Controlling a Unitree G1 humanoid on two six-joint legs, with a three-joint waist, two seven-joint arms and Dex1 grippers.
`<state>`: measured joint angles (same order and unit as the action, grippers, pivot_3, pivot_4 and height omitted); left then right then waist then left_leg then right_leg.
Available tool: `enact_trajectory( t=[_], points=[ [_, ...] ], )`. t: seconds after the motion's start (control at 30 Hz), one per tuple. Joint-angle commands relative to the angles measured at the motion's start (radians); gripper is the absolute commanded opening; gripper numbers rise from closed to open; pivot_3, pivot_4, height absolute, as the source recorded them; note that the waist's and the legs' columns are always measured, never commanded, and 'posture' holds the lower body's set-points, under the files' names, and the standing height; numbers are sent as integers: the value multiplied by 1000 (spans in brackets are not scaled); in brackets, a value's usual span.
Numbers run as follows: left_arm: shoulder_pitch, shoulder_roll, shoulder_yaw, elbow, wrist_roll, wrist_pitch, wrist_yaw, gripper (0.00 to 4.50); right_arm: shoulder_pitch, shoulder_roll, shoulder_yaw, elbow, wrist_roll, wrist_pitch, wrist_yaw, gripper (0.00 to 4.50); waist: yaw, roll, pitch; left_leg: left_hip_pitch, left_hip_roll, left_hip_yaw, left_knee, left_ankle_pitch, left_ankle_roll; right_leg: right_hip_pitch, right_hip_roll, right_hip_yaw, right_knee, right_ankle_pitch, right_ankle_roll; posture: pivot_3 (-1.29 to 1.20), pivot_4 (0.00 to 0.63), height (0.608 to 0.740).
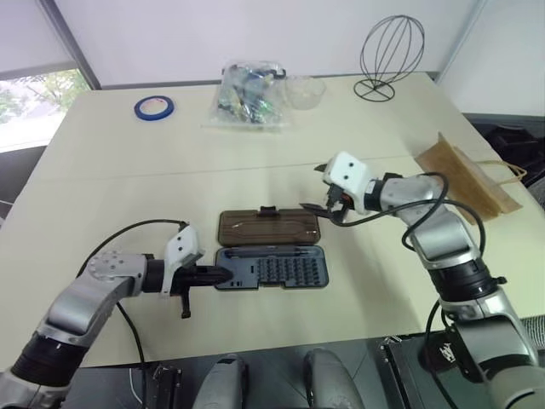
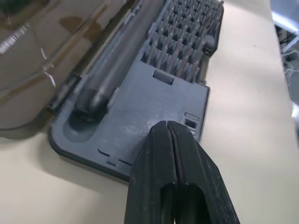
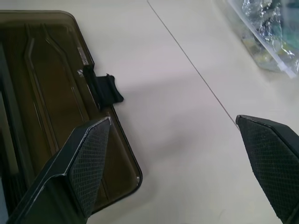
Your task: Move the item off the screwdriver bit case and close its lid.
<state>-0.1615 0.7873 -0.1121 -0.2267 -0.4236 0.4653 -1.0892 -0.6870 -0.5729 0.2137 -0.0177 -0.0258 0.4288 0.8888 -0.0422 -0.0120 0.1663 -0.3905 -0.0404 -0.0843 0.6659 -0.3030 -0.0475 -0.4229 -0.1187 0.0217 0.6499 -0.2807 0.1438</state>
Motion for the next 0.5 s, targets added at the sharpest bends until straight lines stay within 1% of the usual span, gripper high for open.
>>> enact_trajectory(
  t=[0.03, 0.13, 0.23, 0.33, 0.5],
  points=[
    [11, -22, -24, 43, 45, -37, 12, 0, -43, 5, 1, -28, 33, 29, 34, 4460, 1, 0, 0, 0, 0, 0, 0, 0, 0, 0, 0, 0, 0, 0, 0, 0, 150, 740],
    [10, -43, -27, 56, 53, -55, 21, 0, -68, -5, 16, -39, 83, 109, 112, 4460, 2, 0, 0, 0, 0, 0, 0, 0, 0, 0, 0, 0, 0, 0, 0, 0, 150, 740],
    [13, -55, -27, 62, 59, -66, 25, 0, -95, -8, 17, -41, 116, 181, 150, 4460, 1, 0, 0, 0, 0, 0, 0, 0, 0, 1, 0, 0, 0, 0, 0, 0, 150, 740],
    [26, -67, -38, 87, 76, -95, 30, 0, -137, -13, 46, -5, 145, 231, 223, 4460, 0, 0, 0, 0, 0, 0, 0, 0, 0, 0, 0, 0, 0, 0, 0, 0, 150, 740],
    [36, -83, -41, 102, 84, -111, 41, 0, -199, 43, 75, 187, 129, 213, 211, 4460, 1, 1, -1, 1, 0, 0, 1, 0, 0, 2, 0, 0, 0, 0, 0, 0, 150, 740]
  ],
)
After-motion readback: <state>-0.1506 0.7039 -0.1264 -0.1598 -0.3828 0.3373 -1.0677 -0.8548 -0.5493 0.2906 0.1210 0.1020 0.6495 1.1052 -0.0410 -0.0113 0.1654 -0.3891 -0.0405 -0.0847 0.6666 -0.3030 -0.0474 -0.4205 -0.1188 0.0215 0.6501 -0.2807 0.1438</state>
